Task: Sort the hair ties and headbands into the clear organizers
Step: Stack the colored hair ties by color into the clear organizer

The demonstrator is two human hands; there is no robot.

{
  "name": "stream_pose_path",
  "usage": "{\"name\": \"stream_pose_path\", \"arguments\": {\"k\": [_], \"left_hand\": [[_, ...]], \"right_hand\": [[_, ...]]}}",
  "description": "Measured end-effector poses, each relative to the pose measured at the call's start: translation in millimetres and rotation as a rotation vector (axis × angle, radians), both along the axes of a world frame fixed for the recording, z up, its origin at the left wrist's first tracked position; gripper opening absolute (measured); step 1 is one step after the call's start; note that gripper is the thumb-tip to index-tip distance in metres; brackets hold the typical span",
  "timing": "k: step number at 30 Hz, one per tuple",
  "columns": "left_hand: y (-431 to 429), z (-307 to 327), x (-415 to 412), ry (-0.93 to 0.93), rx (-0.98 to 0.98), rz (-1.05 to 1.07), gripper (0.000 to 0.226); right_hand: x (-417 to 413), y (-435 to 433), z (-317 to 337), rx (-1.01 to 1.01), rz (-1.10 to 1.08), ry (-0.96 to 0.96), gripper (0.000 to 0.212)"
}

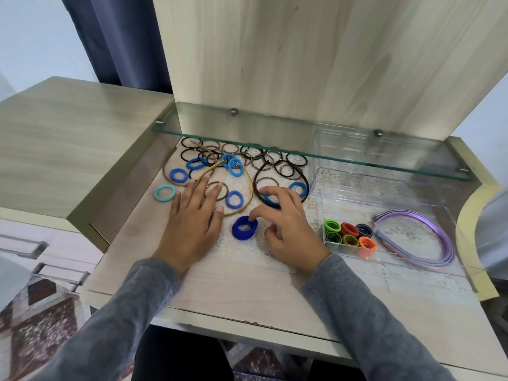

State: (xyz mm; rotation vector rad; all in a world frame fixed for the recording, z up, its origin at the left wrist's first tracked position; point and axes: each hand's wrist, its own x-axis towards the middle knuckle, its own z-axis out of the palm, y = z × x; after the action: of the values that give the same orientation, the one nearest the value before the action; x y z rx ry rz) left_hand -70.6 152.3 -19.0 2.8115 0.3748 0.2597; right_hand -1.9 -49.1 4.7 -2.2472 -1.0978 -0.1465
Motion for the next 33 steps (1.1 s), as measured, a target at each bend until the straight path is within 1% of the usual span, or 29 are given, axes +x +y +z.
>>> {"name": "stream_pose_path", "arguments": {"k": [4,7,9,16,19,24,25,27,30,31,33], "left_hand": [[1.0,-0.9,1.9,0.054,-0.001,-0.020,0.056],[0.9,-0.6,2.2,0.062,0.000,-0.021,0.056],[0.4,0.4,2.0,0.059,-0.012,-0.022,0.056],[2.2,1.3,1.1,0.073,-0.030,-0.043,0.057],[4.9,2.4,1.5,0.073,-0.081,-0.083,0.070],[8.8,5.6,-0.2,0.033,-0.113,-0.186,0.082],[8.3,6.2,-1.0,0.034,-0.087,-0.207,0.085],[6.8,5.5,-2.7,0.029,0.028,-0.243,0.086],[1.6,3.3,-5.6,-0.034,0.228,-0.302,0.077],[-0.8,3.1,-6.5,-0.054,0.263,-0.318,0.075],[-6.7,1.9,-7.0,-0.089,0.272,-0.350,0.073]], "right_hand": [[5.8,-0.6,9.6,-0.203,0.067,-0.001,0.039],[8.3,1.4,14.0,-0.342,0.122,-0.073,0.037],[8.5,3.1,16.7,-0.394,0.137,-0.118,0.037],[10.4,4.1,25.3,-0.464,0.161,-0.227,0.029],[11.9,3.6,29.2,-0.472,0.171,-0.217,0.025],[14.2,1.7,32.6,-0.445,0.194,-0.210,0.022],[14.5,1.0,32.8,-0.440,0.194,-0.208,0.021],[15.3,0.4,31.7,-0.425,0.196,-0.209,0.019],[15.8,-0.9,28.8,-0.391,0.202,-0.221,0.018],[15.4,-0.9,28.5,-0.382,0.202,-0.228,0.018],[14.6,-2.1,29.2,-0.366,0.194,-0.251,0.017]]}}
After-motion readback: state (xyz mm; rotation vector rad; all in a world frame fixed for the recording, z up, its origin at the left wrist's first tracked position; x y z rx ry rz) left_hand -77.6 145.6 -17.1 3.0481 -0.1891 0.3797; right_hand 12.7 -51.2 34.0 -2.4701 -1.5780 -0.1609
